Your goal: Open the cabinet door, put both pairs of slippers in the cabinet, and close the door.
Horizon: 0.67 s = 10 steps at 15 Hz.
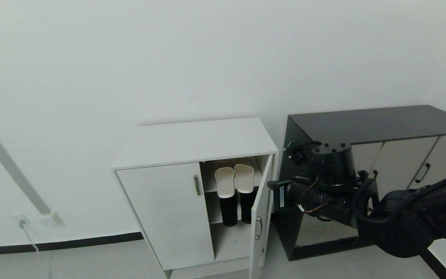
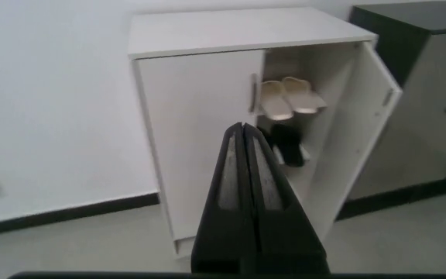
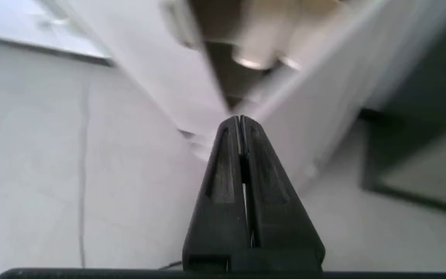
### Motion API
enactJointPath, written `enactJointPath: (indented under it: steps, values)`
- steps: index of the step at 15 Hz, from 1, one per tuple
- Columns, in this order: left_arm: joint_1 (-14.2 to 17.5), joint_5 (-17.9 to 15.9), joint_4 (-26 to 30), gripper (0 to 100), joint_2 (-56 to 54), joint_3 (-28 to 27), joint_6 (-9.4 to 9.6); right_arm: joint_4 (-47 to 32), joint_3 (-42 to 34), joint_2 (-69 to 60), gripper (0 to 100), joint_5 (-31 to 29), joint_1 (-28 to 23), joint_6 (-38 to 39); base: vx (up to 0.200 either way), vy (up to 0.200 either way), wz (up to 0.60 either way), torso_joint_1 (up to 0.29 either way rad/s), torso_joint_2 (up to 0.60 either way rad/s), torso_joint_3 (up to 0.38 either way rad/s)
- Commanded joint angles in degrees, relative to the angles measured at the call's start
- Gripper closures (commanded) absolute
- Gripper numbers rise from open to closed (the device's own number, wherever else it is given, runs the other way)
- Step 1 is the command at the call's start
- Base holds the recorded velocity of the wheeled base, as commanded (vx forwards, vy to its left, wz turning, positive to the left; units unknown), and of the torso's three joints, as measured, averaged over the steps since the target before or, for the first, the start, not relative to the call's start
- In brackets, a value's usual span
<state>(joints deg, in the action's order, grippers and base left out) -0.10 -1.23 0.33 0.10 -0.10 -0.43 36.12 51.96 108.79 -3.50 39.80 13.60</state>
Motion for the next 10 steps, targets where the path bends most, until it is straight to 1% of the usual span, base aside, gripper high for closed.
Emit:
enactJointPath:
  steps: [1, 6, 8, 10]
  values:
    - [0.0, 0.0, 0.0, 100, 0.0, 0.0, -0.01, 0.4, -0.5, -0.4, 100, 0.2, -0.1, 0.0, 0.0, 0.0, 0.6, -0.002, -0.01, 0.002]
    - [0.0, 0.1, 0.0, 100, 0.0, 0.0, -0.1, 2.2, -1.8, 0.6, 100, -0.5, -0.6, -1.1, 0.0, 0.0, 0.0, 0.0, 0.0, 0.0]
    - [0.0, 0.1, 0.0, 100, 0.0, 0.0, -0.1, 2.4, -4.0, -0.3, 100, -0.5, -1.7, -3.1, 0.0, 0.0, 0.0, 0.0, 0.0, 0.0]
    - [0.0, -0.1, 0.0, 100, 0.0, 0.0, -0.01, 2.3, -6.4, -2.8, 100, -0.5, -2.4, -3.4, 0.0, 0.0, 0.0, 0.0, 0.0, 0.0]
